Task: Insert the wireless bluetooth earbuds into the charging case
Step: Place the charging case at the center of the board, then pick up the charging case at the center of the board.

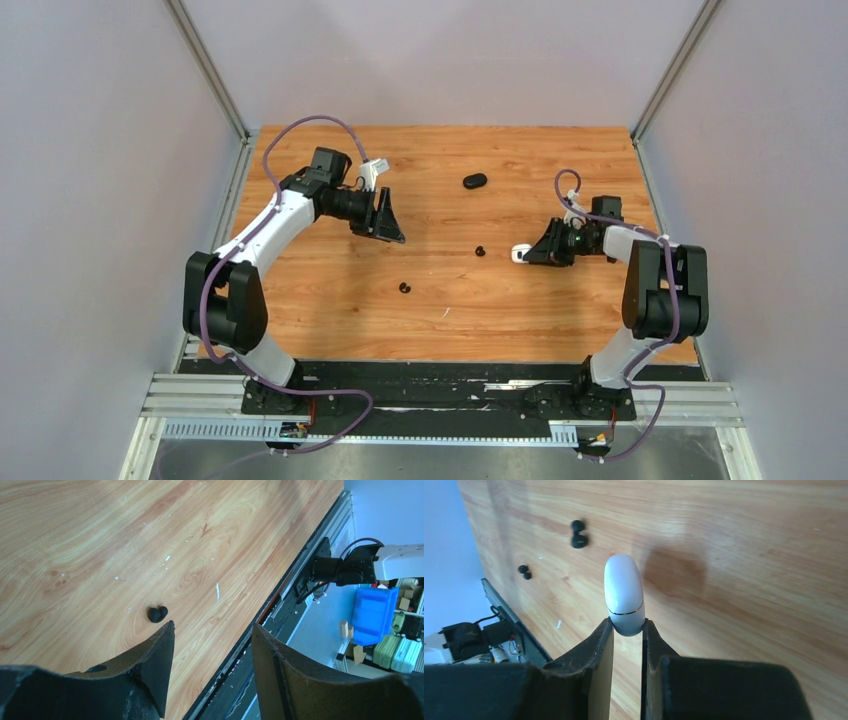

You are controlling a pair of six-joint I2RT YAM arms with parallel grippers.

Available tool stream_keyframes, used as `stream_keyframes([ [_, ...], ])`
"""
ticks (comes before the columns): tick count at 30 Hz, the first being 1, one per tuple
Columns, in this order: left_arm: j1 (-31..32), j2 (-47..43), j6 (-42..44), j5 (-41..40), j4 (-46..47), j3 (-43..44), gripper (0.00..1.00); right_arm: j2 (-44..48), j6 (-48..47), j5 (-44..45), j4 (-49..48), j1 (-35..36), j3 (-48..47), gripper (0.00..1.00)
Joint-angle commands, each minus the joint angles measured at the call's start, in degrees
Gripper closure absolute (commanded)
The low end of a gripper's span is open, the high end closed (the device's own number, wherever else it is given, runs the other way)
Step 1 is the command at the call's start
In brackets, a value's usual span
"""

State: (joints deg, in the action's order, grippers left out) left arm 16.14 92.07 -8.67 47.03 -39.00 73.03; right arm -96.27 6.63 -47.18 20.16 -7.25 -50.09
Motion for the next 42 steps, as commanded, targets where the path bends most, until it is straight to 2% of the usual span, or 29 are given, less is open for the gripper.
stream_keyframes([
  [1, 0.16, -0.4, 0.35, -0.05, -1.1, -0.16, 0.37, -3.52, -3.52, 5.35, 0.11, -0.14, -1.68, 0.96],
  [5, 0.16, -0.65, 1.24, -1.32, -2.54, -0.02, 0.31, -5.31, -2.64, 11.82, 1.48, -1.65, -4.24, 0.6],
  [8, 0.2, -0.75, 1.65, -2.56, -3.61, 0.59, 0.29, -4.87, 0.03, 16.98, 3.65, -4.4, -6.75, 0.5],
  [11, 0.12, -1.15, 3.56, -4.08, -5.11, 2.03, 0.28, -2.78, 0.5, 17.64, 5.98, -7.94, -10.83, 0.47],
  [14, 0.07, -0.9, 8.82, -6.3, -10.04, 6.09, 0.27, -1.31, -4.02, 8.66, 6.65, -8.32, -17.59, 0.4],
  [17, -0.1, -0.41, 13.3, -9.05, -13.47, 11.56, 0.28, -2.94, -9.46, 2.32, 5.05, -5.22, -24.8, 0.35],
  [21, -0.14, 0.54, 23.01, -8.95, -15.93, 15.56, 0.28, -10.67, -29.88, -0.93, 7.17, 2.52, -36.51, 0.32],
  [23, -0.21, 1.2, 28.29, -8.89, -16.01, 15.9, 0.29, -15.68, -37.89, 0.72, 8.57, 5.67, -41.97, 0.32],
  [27, -0.19, 1.8, 31.28, -13.01, -14.29, 14.99, 0.29, -26.58, -42.08, 0.93, 8.64, 8.98, -55.06, 0.32],
  [31, -0.15, 2.03, 32.41, -14.22, -14.57, 13.81, 0.29, -36.17, -46.8, -0.44, 8.39, 9.98, -65.5, 0.27],
  [34, -0.19, 2.05, 33.53, -15.32, -16.39, 13.64, 0.29, -40.64, -52.62, -0.76, 7.88, 11.08, -69.04, 0.21],
  [37, -0.15, 2.25, 34.0, -14.96, -19.51, 14.58, 0.29, -42.0, -59.41, -1.65, 7.9, 12.54, -68.67, 0.17],
  [42, -0.35, 3.54, 34.41, -15.82, -20.32, 15.67, 0.28, -43.89, -68.01, 0.2, 7.84, 15.67, -66.95, 0.17],
])
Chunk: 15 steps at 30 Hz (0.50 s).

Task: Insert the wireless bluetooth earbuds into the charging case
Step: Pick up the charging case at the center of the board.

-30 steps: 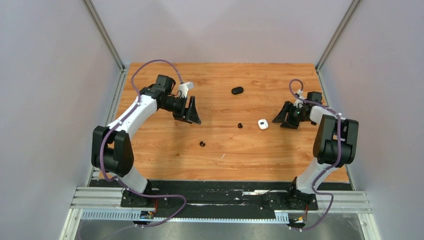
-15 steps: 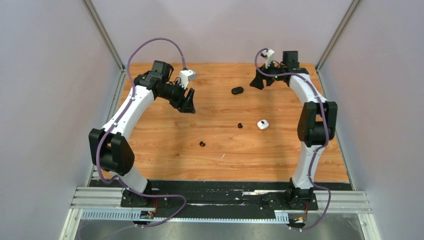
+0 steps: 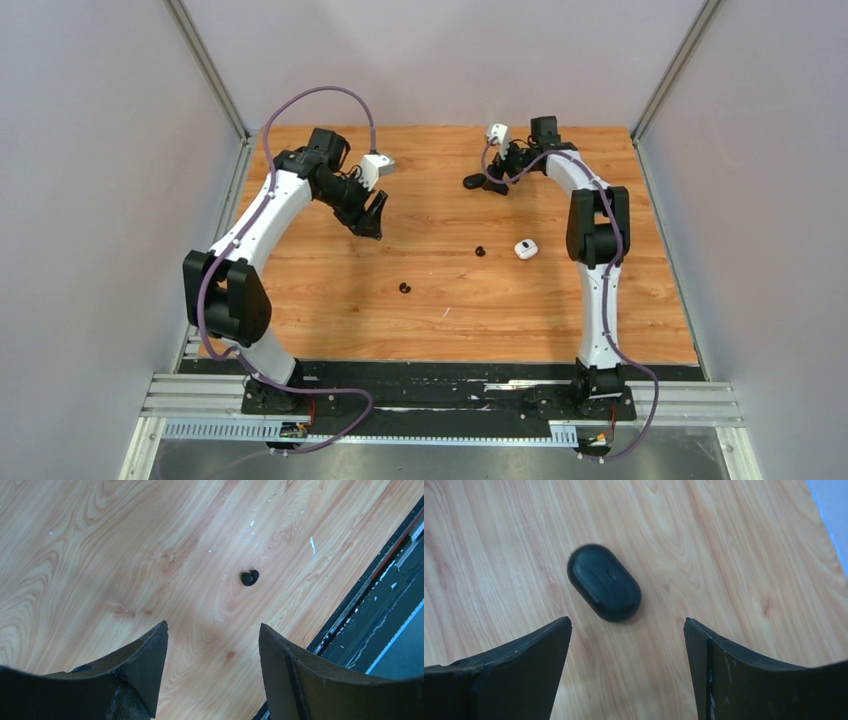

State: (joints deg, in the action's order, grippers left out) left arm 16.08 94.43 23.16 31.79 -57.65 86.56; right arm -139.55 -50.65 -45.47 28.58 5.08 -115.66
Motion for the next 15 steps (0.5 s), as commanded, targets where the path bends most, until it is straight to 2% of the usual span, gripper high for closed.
stream_keyframes([
  [1, -0.44, 1.45, 2.77, -0.79, -1.72, 2.26, 0.28, -1.21, -11.32, -1.47, -0.6, 3.64, -1.78, 0.17],
  [9, -1.37, 3.32, 4.25, -0.51, -4.43, 5.02, 0.28, -8.03, -10.94, -0.25, 2.26, 4.43, -10.05, 0.21],
  [15, -1.49, 3.43, 1.5, 0.66, -2.58, 4.75, 0.29, -14.05, -12.05, 0.71, 17.81, 4.33, -21.23, 0.29],
])
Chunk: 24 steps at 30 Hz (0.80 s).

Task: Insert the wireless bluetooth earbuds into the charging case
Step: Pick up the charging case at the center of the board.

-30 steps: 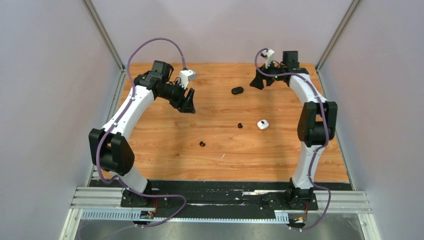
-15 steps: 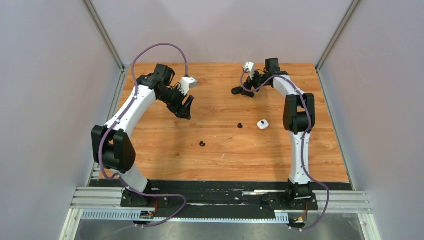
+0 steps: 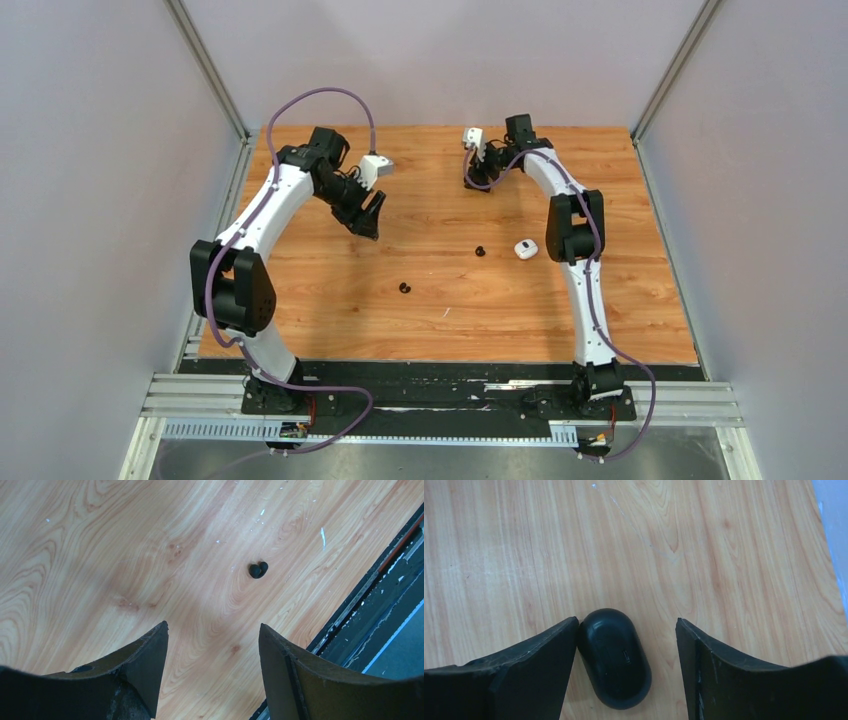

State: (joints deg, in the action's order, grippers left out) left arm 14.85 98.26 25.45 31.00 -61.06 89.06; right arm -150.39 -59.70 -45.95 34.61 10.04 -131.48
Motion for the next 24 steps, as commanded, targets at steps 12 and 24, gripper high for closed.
stream_keyframes([
  [12, -0.26, 0.71, -0.47, 6.05, 2.28, 3.58, 0.31, 2.05, -6.22, 3.21, 22.93, -0.66, 3.24, 0.64],
  [24, 2.12, -16.36, 10.81, 13.16, 31.74, -15.19, 0.29, 22.47, 20.85, -23.52, 27.84, 0.67, 12.81, 0.87],
])
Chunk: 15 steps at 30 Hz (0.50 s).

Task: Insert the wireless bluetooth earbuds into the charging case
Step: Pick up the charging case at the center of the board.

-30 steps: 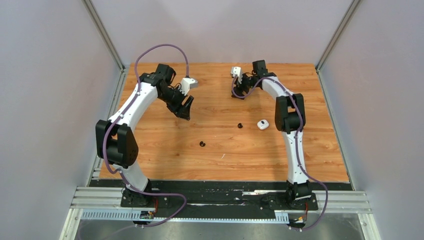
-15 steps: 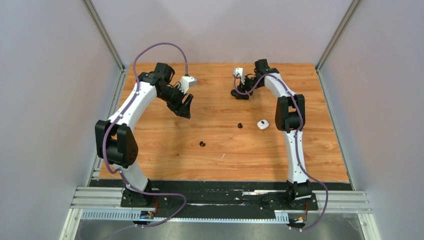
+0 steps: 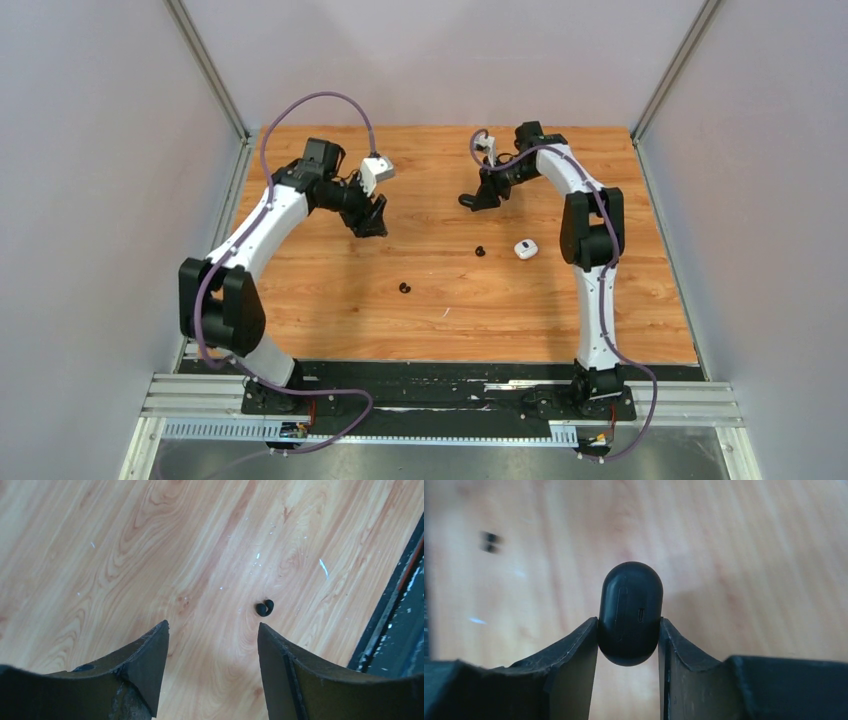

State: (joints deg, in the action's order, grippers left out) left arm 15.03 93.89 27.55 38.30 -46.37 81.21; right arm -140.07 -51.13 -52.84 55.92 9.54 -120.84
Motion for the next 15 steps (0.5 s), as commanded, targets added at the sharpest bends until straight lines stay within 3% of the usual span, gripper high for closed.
stream_keyframes([
  [1, 2.51, -13.96, 13.07, 6.54, 21.77, -11.11, 0.29, 13.49, 14.05, -19.17, 8.95, 1.57, 2.48, 0.87],
  [3, 4.3, -21.09, 18.03, 7.68, 29.73, -17.01, 0.27, 14.75, 17.59, -23.89, 13.58, 2.21, 2.14, 0.88],
  [7, 8.23, -28.16, 19.9, 7.9, 43.97, -25.06, 0.21, 16.74, 18.38, -34.34, 19.7, 3.5, 5.03, 0.88],
  [12, 13.02, -27.35, 23.27, 7.22, 34.35, -19.43, 0.18, 20.15, 15.35, -43.97, 21.11, 4.36, 6.91, 0.88],
  [15, 13.76, -24.11, 20.98, 7.64, 27.47, -15.36, 0.19, 19.08, 6.8, -45.66, 29.98, 4.62, 2.09, 0.89],
])
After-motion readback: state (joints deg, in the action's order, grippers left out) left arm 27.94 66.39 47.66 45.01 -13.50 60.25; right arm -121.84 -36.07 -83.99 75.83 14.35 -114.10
